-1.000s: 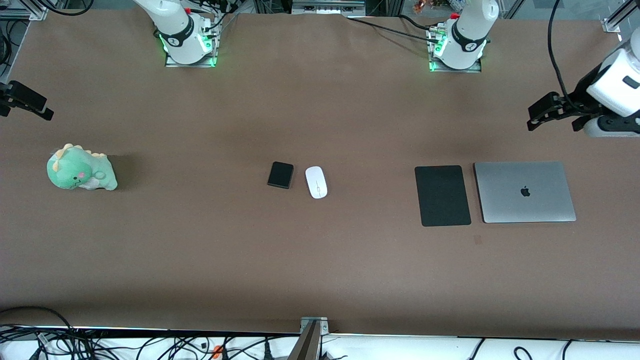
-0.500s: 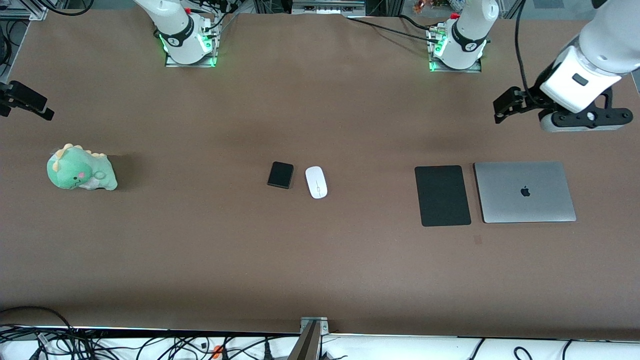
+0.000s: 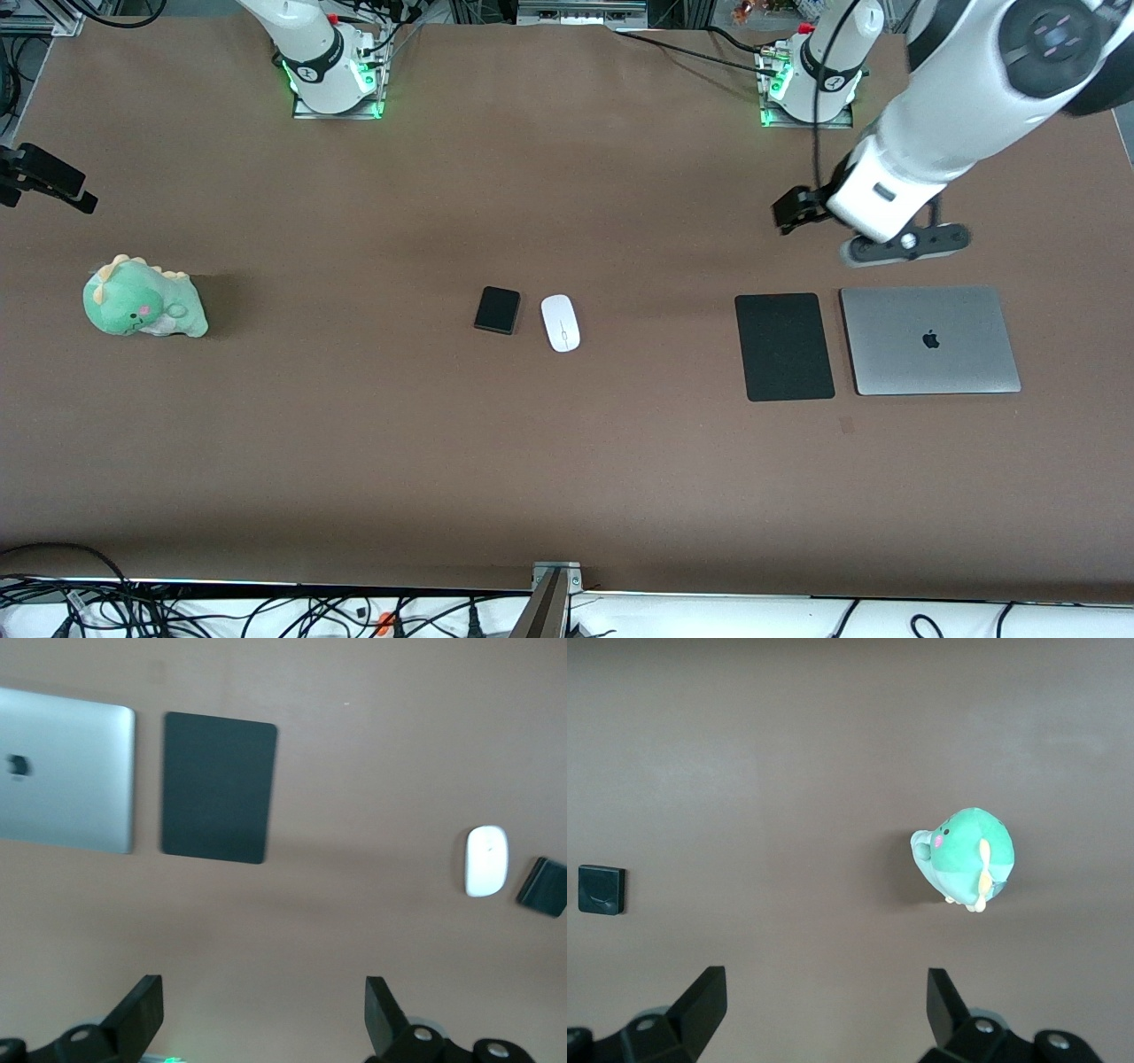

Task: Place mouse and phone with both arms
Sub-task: 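Move the left gripper to the white mouse while the right gripper swings out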

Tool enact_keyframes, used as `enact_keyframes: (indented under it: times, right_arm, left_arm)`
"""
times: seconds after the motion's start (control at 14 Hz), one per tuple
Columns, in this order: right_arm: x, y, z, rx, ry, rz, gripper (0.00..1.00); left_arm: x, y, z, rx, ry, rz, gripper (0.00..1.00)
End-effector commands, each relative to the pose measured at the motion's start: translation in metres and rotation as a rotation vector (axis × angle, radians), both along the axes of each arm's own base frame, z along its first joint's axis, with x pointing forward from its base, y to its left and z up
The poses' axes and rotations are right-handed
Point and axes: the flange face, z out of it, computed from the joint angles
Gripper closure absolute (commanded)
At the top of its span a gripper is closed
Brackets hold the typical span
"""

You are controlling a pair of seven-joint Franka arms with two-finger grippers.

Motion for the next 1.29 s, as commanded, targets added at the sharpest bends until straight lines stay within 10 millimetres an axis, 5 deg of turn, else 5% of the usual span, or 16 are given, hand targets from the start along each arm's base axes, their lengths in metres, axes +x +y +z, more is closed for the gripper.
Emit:
enact_keyframes:
  times: [0.0, 0.43, 0.71, 0.86, 1.07, 1.21]
  right_arm:
    - [-0.007, 0.001, 0.004, 0.021, 0.000, 0.006, 0.00]
    - [0.003, 0.027, -0.040, 0.028, 0.143, 0.035, 0.00]
    - [0.019, 0.071, -0.080, 0.010, 0.193, -0.045, 0.00]
    - [0.025, 0.089, -0.101, 0.003, 0.197, -0.062, 0.00]
    - [0.030, 0.109, -0.125, 0.030, 0.197, -0.087, 0.00]
    - [0.033, 0.117, -0.139, 0.029, 0.204, -0.114, 0.00]
  left_arm:
    - [0.017, -0.039, -0.043, -0.072, 0.026, 0.044, 0.00]
    - [0.023, -0.164, -0.172, -0.162, -0.009, 0.143, 0.00]
    - [-0.008, -0.242, -0.262, -0.120, -0.082, 0.205, 0.00]
    - [-0.013, -0.276, -0.290, -0.094, -0.115, 0.202, 0.00]
    - [-0.023, -0.307, -0.327, -0.046, -0.141, 0.231, 0.00]
    - [-0.024, -0.307, -0.340, -0.039, -0.132, 0.227, 0.00]
